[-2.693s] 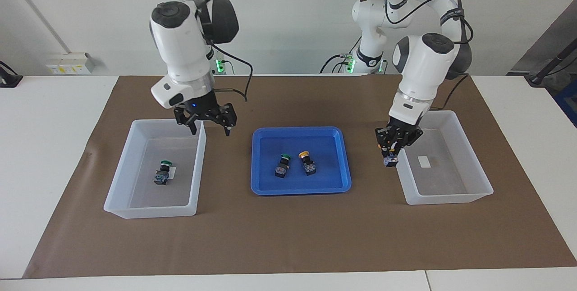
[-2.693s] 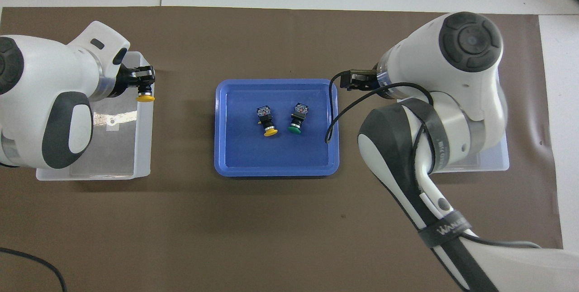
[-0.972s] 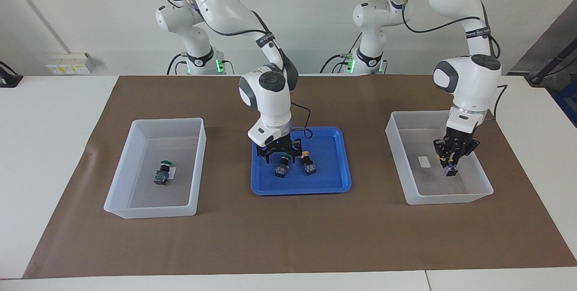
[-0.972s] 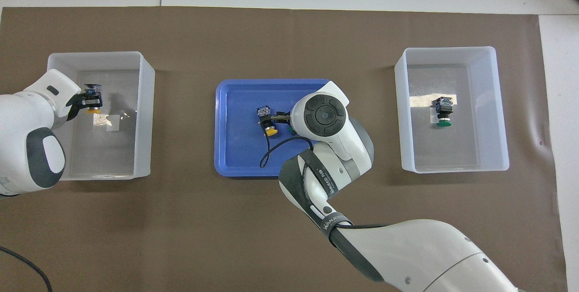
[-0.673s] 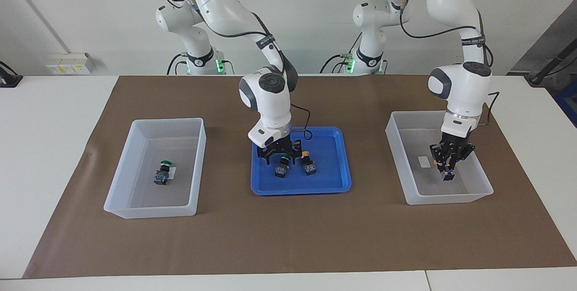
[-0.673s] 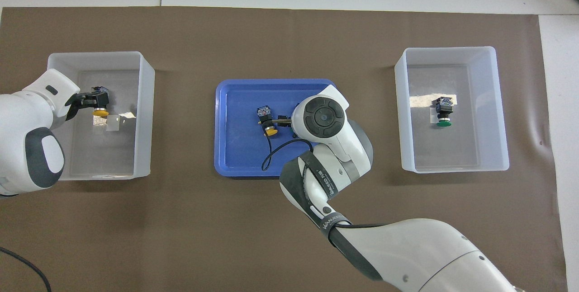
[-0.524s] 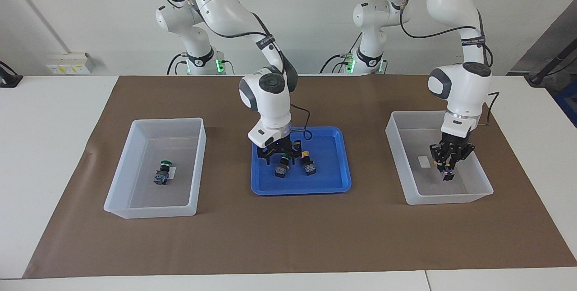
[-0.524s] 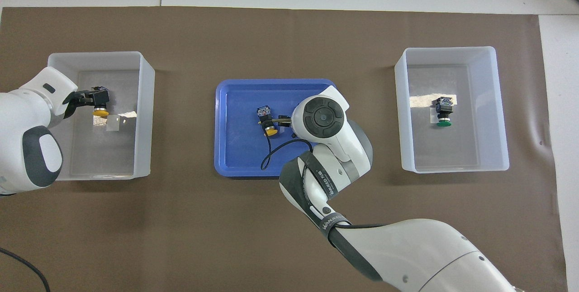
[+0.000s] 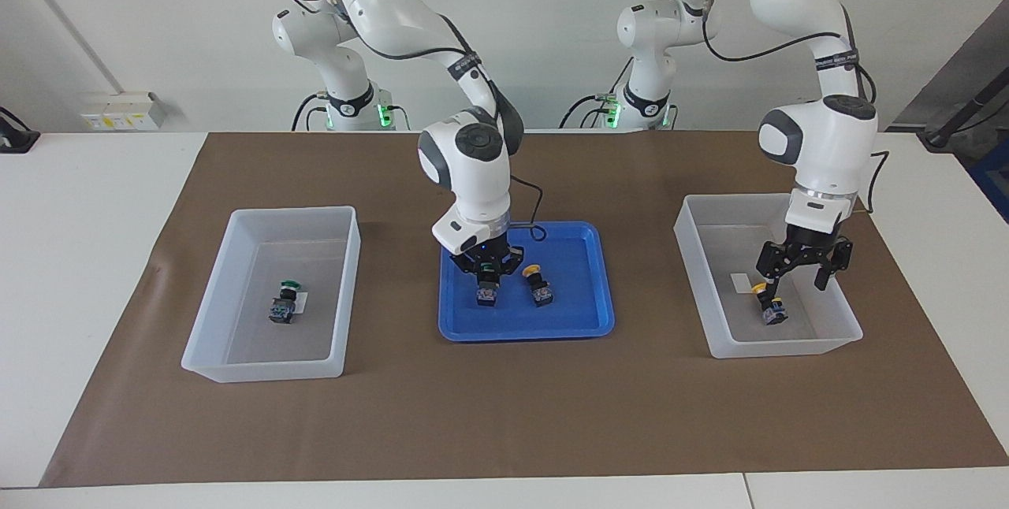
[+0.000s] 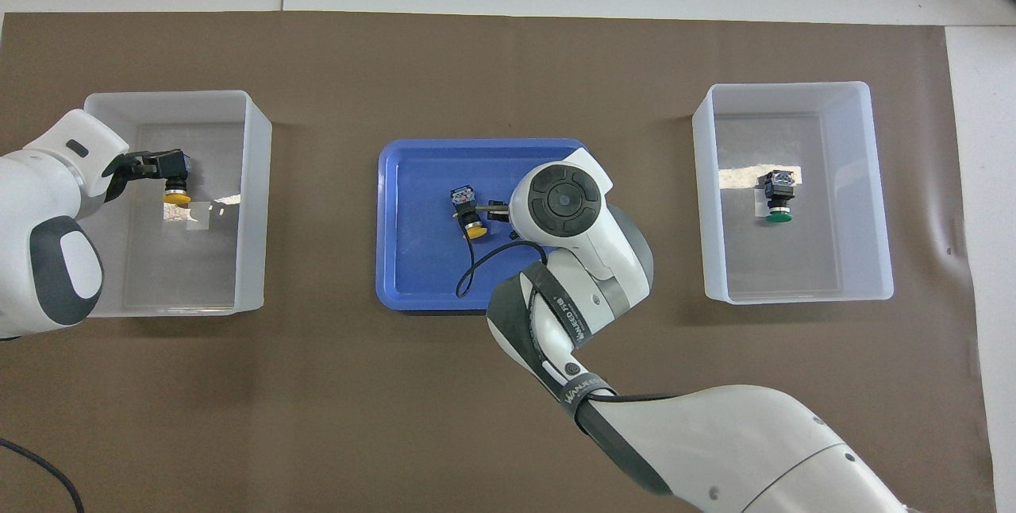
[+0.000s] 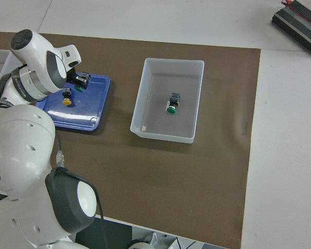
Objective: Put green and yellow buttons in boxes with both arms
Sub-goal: 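Place the green button in the box while the left gripper reaches yellow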
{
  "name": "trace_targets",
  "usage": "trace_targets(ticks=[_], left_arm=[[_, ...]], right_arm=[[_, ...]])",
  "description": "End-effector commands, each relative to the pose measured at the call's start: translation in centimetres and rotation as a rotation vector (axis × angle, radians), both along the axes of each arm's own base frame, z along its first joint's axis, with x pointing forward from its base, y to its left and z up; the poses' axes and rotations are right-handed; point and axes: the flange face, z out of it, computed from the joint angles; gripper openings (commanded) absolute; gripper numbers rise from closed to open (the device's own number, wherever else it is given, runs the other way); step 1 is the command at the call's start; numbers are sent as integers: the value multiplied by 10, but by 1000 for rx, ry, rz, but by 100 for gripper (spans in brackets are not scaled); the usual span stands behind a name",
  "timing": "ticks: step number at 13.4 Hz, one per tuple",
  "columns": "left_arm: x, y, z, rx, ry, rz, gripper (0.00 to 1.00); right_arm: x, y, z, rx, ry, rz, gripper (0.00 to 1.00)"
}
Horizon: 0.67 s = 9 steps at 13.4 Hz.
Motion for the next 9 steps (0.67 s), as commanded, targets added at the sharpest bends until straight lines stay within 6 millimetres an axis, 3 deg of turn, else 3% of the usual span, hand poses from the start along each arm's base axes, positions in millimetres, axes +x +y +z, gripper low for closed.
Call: trace_targets(ticks=[1,3,7,9], left_arm=[[4,-25,34,-8,80,-50,100],[4,-67,40,-28,107,-26,100],[-17,-184,16,-80,126,55,100],[-23,-229,5,-118,94,99,100]], right_arm=[[0,-89,49,-34,17,73,0],[3,-139,66,-50,26,134,0],[12,-214,56,-72,64,207,0],[14,-252,39,-78,74,228,0]])
